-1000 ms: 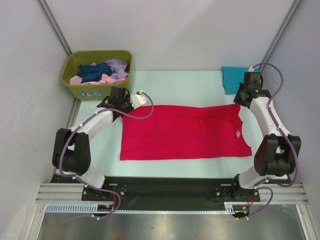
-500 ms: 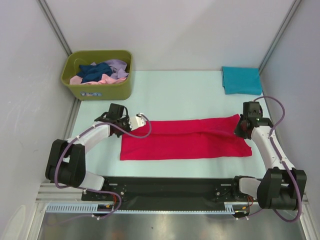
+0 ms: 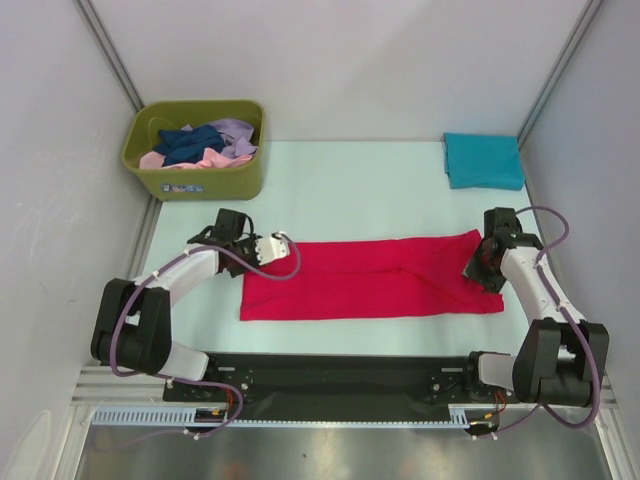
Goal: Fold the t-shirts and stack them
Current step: Fold the tshirt
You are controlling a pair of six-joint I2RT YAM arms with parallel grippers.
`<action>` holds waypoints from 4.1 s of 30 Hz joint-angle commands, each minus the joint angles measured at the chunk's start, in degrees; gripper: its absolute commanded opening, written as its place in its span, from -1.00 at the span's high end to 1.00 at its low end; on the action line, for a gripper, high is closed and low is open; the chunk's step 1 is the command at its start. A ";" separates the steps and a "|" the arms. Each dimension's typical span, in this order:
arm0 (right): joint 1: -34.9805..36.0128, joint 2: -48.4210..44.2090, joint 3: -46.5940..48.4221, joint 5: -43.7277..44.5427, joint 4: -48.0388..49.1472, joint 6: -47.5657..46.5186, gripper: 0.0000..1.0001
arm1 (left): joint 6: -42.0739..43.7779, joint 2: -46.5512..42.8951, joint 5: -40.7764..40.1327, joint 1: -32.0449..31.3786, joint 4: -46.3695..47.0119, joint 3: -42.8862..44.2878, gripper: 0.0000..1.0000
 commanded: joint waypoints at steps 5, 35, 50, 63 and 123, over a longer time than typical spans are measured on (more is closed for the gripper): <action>-0.24 -5.55 4.51 2.65 0.36 1.02 -0.08 | 4.79 -1.14 8.02 0.82 -19.47 9.77 -0.32; 6.53 29.33 15.58 -10.03 15.32 -5.94 0.71 | -30.45 0.71 0.90 2.84 -11.60 16.57 -0.81; 15.40 16.15 9.70 -1.86 4.17 -1.10 0.97 | -29.22 1.15 0.55 2.84 -10.11 15.61 -0.81; 14.27 18.52 10.93 -2.90 6.97 -4.00 0.52 | -29.66 1.15 2.75 2.84 -10.63 16.05 -0.82; -10.60 27.88 22.69 -9.59 13.04 -5.49 -0.22 | -32.30 16.52 -9.02 2.75 -2.02 19.47 -0.73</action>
